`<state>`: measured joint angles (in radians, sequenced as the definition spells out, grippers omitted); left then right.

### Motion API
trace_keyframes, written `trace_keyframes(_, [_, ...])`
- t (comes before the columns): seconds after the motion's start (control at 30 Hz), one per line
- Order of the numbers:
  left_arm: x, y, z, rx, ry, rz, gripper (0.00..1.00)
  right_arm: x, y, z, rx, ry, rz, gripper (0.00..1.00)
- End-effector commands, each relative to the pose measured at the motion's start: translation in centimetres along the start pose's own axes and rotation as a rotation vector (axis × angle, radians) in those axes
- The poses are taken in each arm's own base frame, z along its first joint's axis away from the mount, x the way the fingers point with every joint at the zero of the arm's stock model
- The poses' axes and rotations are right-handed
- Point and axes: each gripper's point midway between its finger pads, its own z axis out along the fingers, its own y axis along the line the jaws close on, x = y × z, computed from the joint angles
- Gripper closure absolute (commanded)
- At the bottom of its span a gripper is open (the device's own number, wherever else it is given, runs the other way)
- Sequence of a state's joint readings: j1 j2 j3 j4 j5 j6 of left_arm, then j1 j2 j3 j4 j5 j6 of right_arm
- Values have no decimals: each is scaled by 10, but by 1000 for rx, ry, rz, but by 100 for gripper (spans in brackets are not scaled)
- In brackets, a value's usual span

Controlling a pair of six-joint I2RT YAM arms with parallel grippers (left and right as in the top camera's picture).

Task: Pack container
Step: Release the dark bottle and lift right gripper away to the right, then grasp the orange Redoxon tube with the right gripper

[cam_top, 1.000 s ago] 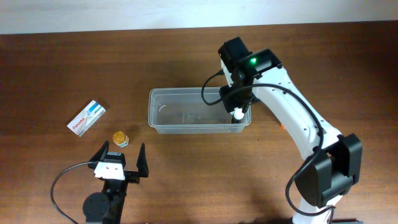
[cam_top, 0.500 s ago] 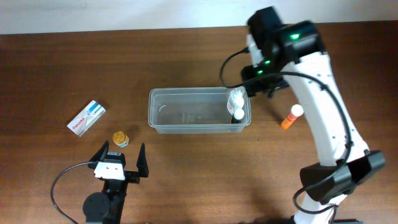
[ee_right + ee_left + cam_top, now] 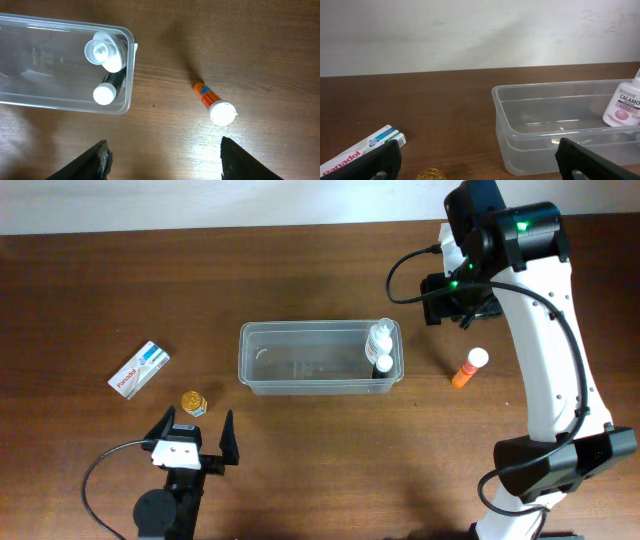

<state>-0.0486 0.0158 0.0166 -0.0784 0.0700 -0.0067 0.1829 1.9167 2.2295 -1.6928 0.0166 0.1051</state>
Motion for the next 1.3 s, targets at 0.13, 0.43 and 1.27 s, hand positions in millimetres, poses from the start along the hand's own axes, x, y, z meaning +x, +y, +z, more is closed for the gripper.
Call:
trace_keyframes(0.13, [2,1,0,-4,0,11,1,3,6,-19,-41,-47,7,37])
trace_keyframes(0.43, [2,1,0,-4,-1,11,1,10,-10,-32,37,-82,12,37])
trace_keyframes(1.27, [2,1,0,-4,0,11,1,30,-85,100,101,101,201,37])
